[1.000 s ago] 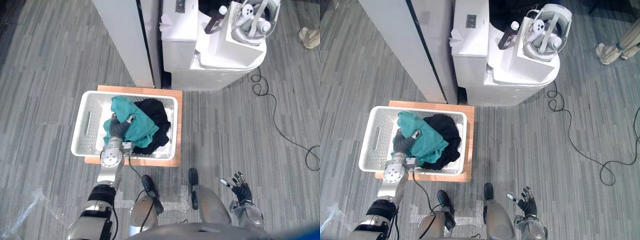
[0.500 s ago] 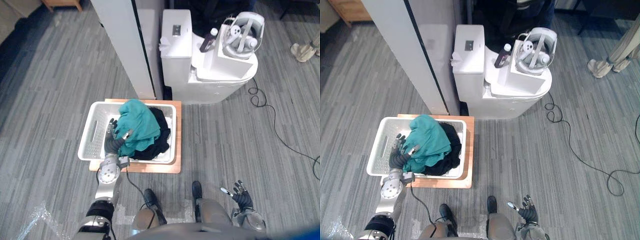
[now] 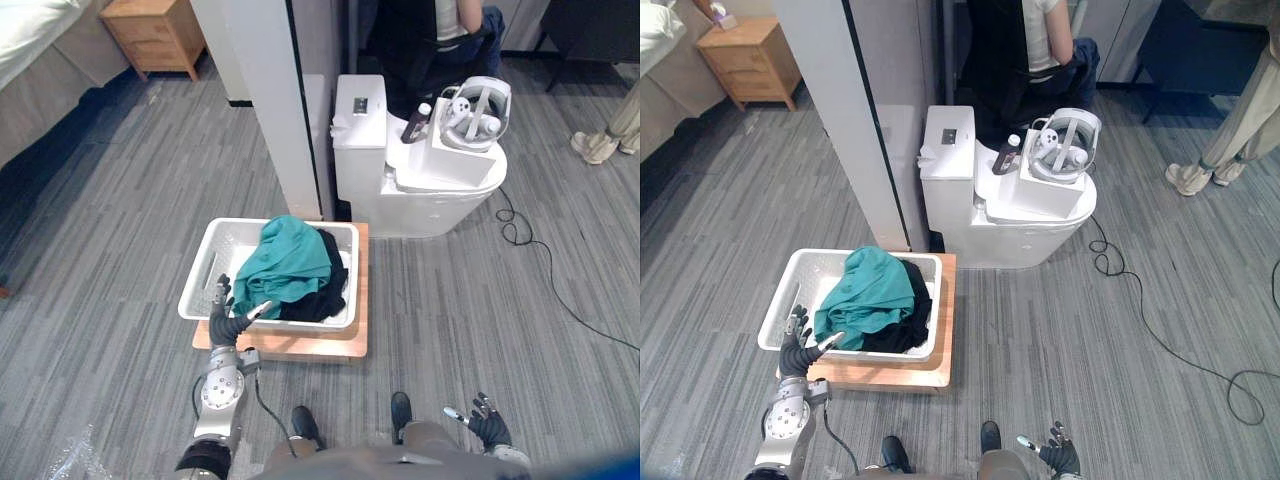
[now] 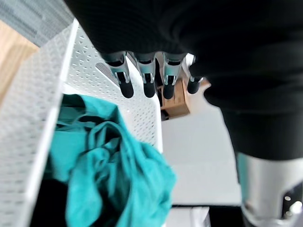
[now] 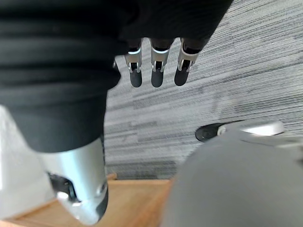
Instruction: Tidy the bed and pick cloth on bed and put in laundry
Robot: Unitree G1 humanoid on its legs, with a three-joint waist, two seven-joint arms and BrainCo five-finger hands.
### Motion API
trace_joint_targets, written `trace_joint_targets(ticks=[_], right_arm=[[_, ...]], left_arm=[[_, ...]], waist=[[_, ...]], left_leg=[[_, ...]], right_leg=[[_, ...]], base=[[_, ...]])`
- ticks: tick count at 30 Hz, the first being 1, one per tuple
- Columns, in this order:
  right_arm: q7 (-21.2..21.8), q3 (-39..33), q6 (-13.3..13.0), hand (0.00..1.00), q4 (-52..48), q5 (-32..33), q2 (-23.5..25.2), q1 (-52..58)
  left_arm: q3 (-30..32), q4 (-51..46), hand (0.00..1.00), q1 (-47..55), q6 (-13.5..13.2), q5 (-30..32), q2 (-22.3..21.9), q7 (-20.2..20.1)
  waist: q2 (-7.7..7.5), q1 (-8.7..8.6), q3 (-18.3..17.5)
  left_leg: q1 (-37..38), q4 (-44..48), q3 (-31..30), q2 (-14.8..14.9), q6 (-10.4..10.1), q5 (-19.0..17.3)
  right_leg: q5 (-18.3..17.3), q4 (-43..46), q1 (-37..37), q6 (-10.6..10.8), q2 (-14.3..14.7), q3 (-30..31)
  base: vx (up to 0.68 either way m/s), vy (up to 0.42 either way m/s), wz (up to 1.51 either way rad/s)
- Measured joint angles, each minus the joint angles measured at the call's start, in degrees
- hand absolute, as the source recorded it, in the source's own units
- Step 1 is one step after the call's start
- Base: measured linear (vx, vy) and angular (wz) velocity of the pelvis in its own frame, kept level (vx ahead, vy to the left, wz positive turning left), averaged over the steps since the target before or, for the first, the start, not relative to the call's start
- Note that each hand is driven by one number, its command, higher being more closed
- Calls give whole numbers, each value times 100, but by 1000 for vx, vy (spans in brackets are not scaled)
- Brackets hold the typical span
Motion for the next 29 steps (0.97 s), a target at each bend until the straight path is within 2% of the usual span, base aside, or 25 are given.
trace_joint_targets(ticks=[1,2,3,5,6,8,9,11,14,17,18,21,23,25,26,28,29], right_arm=[[34,-21,3,0,8,-65,0,7],[100,-85,3,0,16,-168,8,5],[104,-91,3,0,20,-169,7,5],[162,-111,4,0,55,-173,7,4],[215,-111,11,0,68,-172,8,3],[286,-126,79,0,115,-126,11,8],[312,-156,89,0,122,-94,18,7],[413,-388,106,0,254,-87,52,7],[501,-549,115,0,384,-120,56,15],[525,-612,149,0,452,-119,43,59],[537,-640,226,0,505,-103,45,70],[565,-730,354,0,554,11,55,109],[595,-777,399,0,575,97,51,131],[606,-812,445,0,657,133,51,138],[606,-812,451,0,671,133,51,139],[601,-809,455,0,710,136,52,135],[599,-806,455,0,712,136,52,135]], left_arm=[[64,1,0,68,-33,-158,-3,-127],[201,24,0,144,-42,-531,-8,-439],[225,42,0,155,-42,-621,-9,-510],[441,336,0,219,31,-1641,-51,-1314],[591,573,0,229,155,-2067,-122,-1729],[686,1075,0,357,409,-2323,-261,-2242],[687,1184,0,377,478,-2349,-291,-2334],[724,1706,0,428,854,-2546,-462,-2623],[739,2052,0,634,1217,-2467,-504,-2749],[851,2158,0,786,1460,-2399,-570,-2778],[853,2266,0,839,1644,-2187,-572,-2772],[848,2306,0,943,1846,-1329,-629,-2537],[953,2282,0,945,2109,-1209,-644,-2428],[1149,2273,0,929,2563,-926,-616,-2204],[1167,2274,0,913,2676,-888,-610,-2178],[1341,2280,0,860,3274,-699,-583,-2059],[1345,2280,0,858,3375,-629,-566,-2056]], waist=[[-4,0,-28],[-11,5,-62],[-13,7,-64],[-5,18,-99],[-3,25,-102],[14,15,-183],[17,16,-193],[25,24,-200],[24,21,-265],[1,29,-316],[-6,33,-362],[-4,31,-406],[1,36,-407],[5,32,-411],[6,32,-413],[7,33,-426],[4,34,-433]], left_leg=[[61,2,1,-10,0,-23],[154,14,2,-16,-12,-47],[169,18,-2,-16,-13,-48],[278,24,-32,-9,-14,-48],[355,25,-42,-4,-15,-47],[442,24,-91,0,-16,-47],[456,24,-106,1,-16,-47],[551,12,-169,5,-23,-52],[590,-6,-199,24,-42,-67],[596,-8,-226,19,-80,-93],[594,-10,-252,9,-85,-97],[577,-11,-324,-32,-52,-118],[563,-11,-331,-51,-52,-119],[558,-11,-328,-71,-43,-125],[559,-11,-327,-71,-36,-130],[564,-11,-321,-72,-8,-157],[564,-11,-321,-72,-10,-164]], right_leg=[[-1,-29,68,0,-8,-4],[-2,-68,164,1,-11,-5],[-3,-72,181,1,-11,-7],[-3,-86,296,0,-1,-21],[-4,-94,371,0,3,-25],[-7,-113,478,-4,7,-81],[-9,-114,494,-5,7,-87],[-29,-122,594,-25,6,-129],[-58,-107,616,-46,17,-155],[-97,-104,616,-6,8,-161],[-105,-88,616,-20,-2,-164],[-105,-70,617,-17,-34,-160],[-104,-73,616,-15,-50,-155],[-92,-76,616,4,-75,-142],[-91,-76,616,7,-78,-138],[-91,-80,614,12,-92,-116],[-90,-81,614,14,-93,-112]], base=[[116,32,-5],[95,22,-5],[126,9,-4],[71,-12,-3],[37,-19,-3],[0,-12,2],[-19,-25,9],[-77,-29,10],[-112,-31,4],[-117,-13,3],[-113,8,7],[-72,14,6],[-34,18,3],[-10,26,-4],[21,23,-4],[45,21,-4],[34,13,-1]])
